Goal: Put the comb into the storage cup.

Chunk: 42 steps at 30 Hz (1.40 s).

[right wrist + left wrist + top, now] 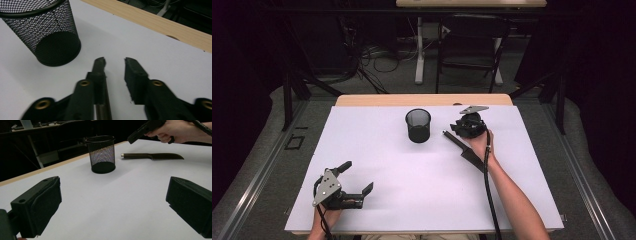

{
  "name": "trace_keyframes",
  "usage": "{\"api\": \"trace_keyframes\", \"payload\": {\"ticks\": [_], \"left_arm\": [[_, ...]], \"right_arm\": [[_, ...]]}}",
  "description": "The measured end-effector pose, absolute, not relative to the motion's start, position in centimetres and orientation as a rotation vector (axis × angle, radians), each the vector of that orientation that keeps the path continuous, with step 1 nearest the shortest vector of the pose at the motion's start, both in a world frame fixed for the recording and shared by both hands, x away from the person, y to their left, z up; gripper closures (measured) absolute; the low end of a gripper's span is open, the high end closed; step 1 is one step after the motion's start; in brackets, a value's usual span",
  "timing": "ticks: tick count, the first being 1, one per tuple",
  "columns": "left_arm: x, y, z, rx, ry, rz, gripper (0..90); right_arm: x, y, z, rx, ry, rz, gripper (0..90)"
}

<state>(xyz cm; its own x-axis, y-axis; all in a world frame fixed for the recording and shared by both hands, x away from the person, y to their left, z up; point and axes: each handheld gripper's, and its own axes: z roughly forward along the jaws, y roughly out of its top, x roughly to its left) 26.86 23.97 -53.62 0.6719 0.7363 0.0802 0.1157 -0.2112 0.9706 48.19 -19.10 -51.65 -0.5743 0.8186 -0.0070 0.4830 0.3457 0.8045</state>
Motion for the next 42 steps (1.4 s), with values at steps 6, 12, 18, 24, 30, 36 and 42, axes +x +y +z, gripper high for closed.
{"api": "trace_keyframes", "payload": {"ticks": [6, 12, 18, 24, 30, 36, 42], "left_arm": [[26.8, 23.9, -53.6, 1.719, 0.691, 0.660, 0.4], [26.8, 23.9, -53.6, 1.720, 0.690, 0.660, 0.5], [26.8, 23.9, -53.6, 1.725, 0.689, 0.664, 0.5], [26.8, 23.9, -53.6, 1.730, 0.684, 0.664, 0.5], [26.7, 23.8, -53.6, 1.729, 0.685, 0.665, 0.5], [26.7, 23.9, -53.6, 1.728, 0.687, 0.664, 0.5], [26.7, 23.9, -53.6, 1.734, 0.679, 0.667, 0.5]], "right_arm": [[49.0, -18.5, -51.8, 1.156, 2.213, 1.065, 89.8], [49.9, -17.7, -52.4, 1.175, 2.250, 1.001, 90.0], [50.7, -16.8, -53.0, 1.185, 2.277, 0.953, 90.0], [51.1, -16.3, -53.4, 1.202, 2.289, 0.925, 90.0], [51.5, -16.0, -53.8, 1.198, 2.305, 0.902, 90.0], [51.7, -15.7, -54.2, 1.200, 2.324, 0.877, 90.0], [51.8, -15.4, -54.4, 1.205, 2.343, 0.876, 90.0]]}}
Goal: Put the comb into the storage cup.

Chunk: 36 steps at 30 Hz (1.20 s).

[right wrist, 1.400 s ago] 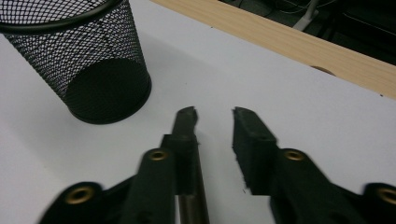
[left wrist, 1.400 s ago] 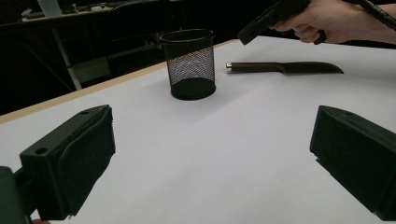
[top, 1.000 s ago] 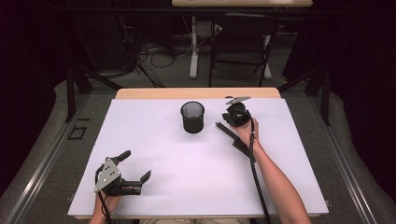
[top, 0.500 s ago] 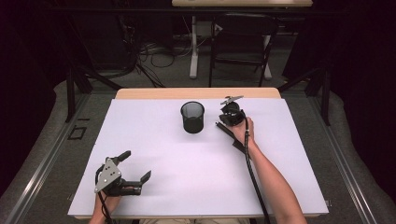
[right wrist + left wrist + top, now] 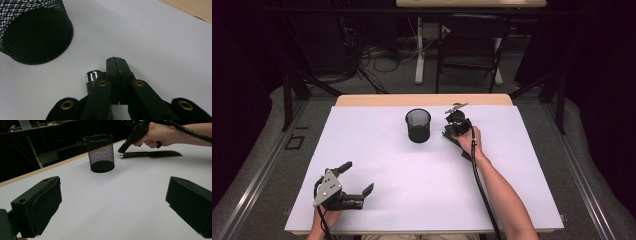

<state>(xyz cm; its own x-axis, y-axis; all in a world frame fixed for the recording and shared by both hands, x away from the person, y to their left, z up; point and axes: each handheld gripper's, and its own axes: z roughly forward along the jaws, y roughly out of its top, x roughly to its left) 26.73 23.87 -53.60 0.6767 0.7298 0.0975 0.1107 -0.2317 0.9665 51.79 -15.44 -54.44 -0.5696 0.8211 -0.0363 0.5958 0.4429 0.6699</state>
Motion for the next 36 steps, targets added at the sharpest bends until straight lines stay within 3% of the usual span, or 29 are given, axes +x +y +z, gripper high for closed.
{"api": "trace_keyframes", "payload": {"ticks": [36], "left_arm": [[26.7, 23.7, -53.7, 1.742, 0.680, 0.664, 0.5]], "right_arm": [[48.7, -13.8, -54.3, 1.083, 2.520, 0.886, 90.0]]}}
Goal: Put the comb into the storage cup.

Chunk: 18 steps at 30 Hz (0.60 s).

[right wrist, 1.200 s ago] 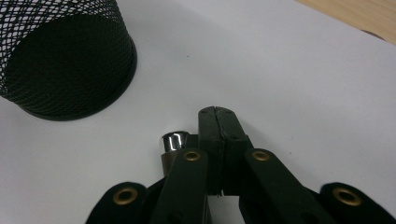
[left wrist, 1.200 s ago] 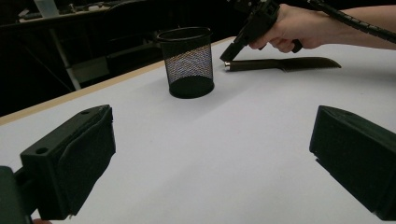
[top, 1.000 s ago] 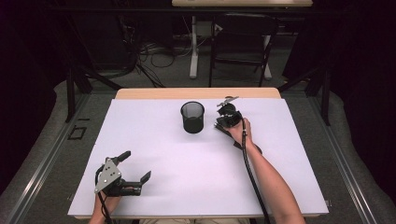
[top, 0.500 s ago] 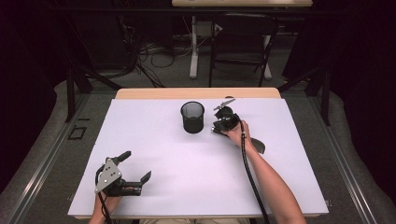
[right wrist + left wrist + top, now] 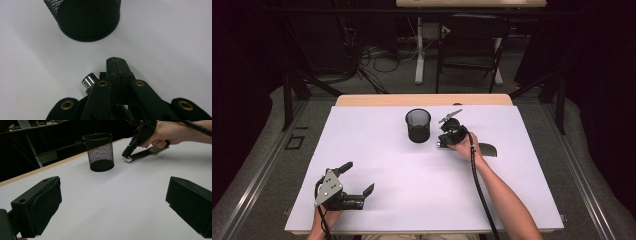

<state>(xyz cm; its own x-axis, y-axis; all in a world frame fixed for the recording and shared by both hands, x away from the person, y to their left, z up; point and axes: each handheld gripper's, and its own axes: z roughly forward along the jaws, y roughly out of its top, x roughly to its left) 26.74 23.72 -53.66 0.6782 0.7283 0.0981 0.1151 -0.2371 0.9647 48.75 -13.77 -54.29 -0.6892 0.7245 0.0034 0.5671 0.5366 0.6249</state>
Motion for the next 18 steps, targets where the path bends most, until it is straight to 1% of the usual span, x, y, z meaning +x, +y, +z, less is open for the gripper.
{"api": "trace_keyframes", "payload": {"ticks": [18], "left_arm": [[26.7, 23.8, -53.6, 1.749, 0.680, 0.666, 0.5]], "right_arm": [[46.7, -13.3, -53.8, 0.991, 2.580, 0.881, 90.0]]}}
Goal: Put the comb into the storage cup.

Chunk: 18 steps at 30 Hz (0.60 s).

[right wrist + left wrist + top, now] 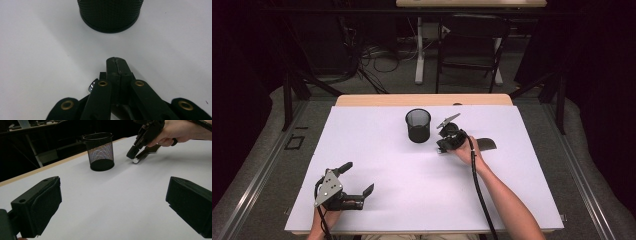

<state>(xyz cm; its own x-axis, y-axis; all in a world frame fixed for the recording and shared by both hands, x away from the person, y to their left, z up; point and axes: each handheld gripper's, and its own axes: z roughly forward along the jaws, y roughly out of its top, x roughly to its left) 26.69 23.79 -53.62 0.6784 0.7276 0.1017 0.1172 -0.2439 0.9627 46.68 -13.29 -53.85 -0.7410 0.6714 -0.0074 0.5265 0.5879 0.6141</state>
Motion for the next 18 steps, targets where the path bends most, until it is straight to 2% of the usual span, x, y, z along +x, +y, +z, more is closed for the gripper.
{"api": "trace_keyframes", "payload": {"ticks": [18], "left_arm": [[26.8, 23.6, -53.7, 1.762, 0.681, 0.662, 0.5]], "right_arm": [[44.7, -14.0, -53.7, 0.961, 2.607, 0.875, 90.0]]}}
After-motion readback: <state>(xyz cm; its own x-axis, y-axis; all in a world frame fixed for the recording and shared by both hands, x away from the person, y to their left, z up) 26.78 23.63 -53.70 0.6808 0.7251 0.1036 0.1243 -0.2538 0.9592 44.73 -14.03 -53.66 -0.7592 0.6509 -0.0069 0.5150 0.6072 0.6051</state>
